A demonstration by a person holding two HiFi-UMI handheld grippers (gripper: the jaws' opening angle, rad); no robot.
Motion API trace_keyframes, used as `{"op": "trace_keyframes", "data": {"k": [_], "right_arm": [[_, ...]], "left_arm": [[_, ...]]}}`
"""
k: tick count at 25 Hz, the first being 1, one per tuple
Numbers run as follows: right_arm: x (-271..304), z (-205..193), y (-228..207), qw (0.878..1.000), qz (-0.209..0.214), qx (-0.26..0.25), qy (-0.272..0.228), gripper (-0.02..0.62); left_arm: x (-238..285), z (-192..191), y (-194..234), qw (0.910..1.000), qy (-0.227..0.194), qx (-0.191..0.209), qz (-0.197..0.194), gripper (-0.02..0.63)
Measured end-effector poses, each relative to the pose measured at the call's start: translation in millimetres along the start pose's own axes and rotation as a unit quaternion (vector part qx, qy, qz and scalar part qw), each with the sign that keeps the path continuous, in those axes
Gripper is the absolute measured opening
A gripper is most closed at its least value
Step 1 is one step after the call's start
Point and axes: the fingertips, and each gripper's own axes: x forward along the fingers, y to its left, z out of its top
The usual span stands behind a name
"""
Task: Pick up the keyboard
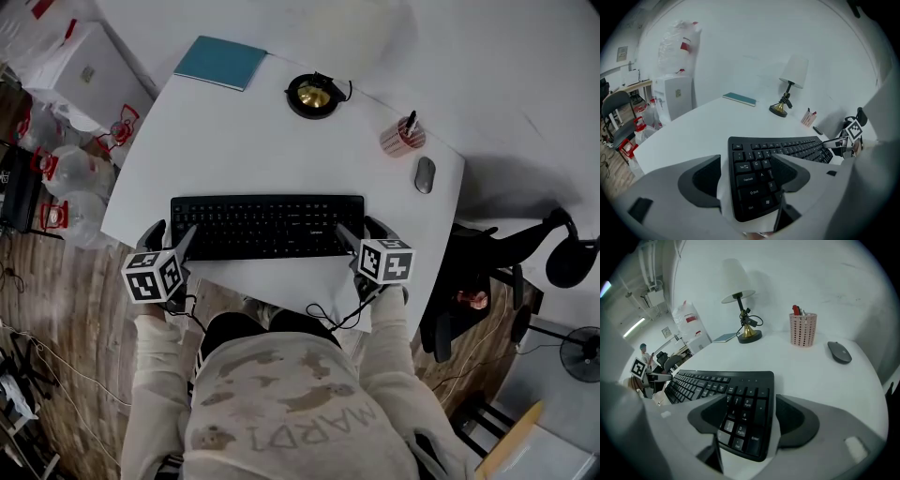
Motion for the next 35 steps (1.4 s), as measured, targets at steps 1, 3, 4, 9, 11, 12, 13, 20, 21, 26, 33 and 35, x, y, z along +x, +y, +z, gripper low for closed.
{"op": "trace_keyframes", "data": {"k": [1, 3, 4, 9, 11, 12, 13, 20, 21, 26, 33, 35], "right_arm": [[1.5, -1.0, 0.4, 1.000, 0.003, 0.002, 0.003, 0.325], [3.4, -2.5, 0.5, 1.000, 0.010, 0.009, 0.007, 0.327], [4.3, -3.0, 0.3, 1.000, 0.014, 0.013, 0.007, 0.329], [7.7, -3.9, -0.3, 0.999, 0.031, 0.022, 0.008, 0.330], [8.1, -3.6, -1.1, 0.999, 0.030, 0.022, 0.010, 0.330], [8.2, -3.7, -1.5, 0.999, 0.029, 0.024, 0.011, 0.330], [8.1, -3.9, -1.7, 0.999, 0.027, 0.027, 0.012, 0.330], [-1.7, 1.8, 3.9, 0.999, 0.027, 0.029, -0.009, 0.321], [-5.7, 5.0, 5.8, 0.999, 0.027, 0.027, -0.020, 0.321], [-27.3, 26.9, 12.2, 0.997, 0.016, 0.014, -0.074, 0.319], [-67.6, 67.5, 22.0, 0.986, 0.000, -0.012, -0.166, 0.313], [-78.5, 76.6, 24.1, 0.983, -0.005, -0.020, -0.184, 0.313]], "left_arm": [[2.6, -2.3, 0.0, 1.0000, 0.006, -0.001, -0.002, 0.325], [7.7, -8.0, -1.0, 0.9998, 0.020, 0.001, -0.008, 0.329], [10.0, -10.4, -1.5, 0.9996, 0.024, -0.001, -0.012, 0.330], [14.4, -13.0, -3.1, 0.9995, 0.020, -0.015, -0.021, 0.330], [16.2, -12.6, -5.0, 0.9995, 0.025, -0.009, -0.018, 0.327], [16.5, -12.7, -5.3, 0.9994, 0.028, -0.008, -0.016, 0.327], [16.4, -12.9, -5.2, 0.9994, 0.030, -0.008, -0.015, 0.327], [10.4, -4.8, -5.3, 0.9998, 0.016, 0.005, -0.006, 0.327], [7.5, 0.2, -5.9, 0.9999, 0.006, 0.013, -0.006, 0.327], [-7.8, 29.4, -13.0, 0.9982, -0.043, 0.042, -0.005, 0.327], [-30.6, 64.1, -25.4, 0.9918, -0.115, 0.053, -0.014, 0.327], [-37.4, 74.7, -30.0, 0.9893, -0.134, 0.057, -0.014, 0.327]]}}
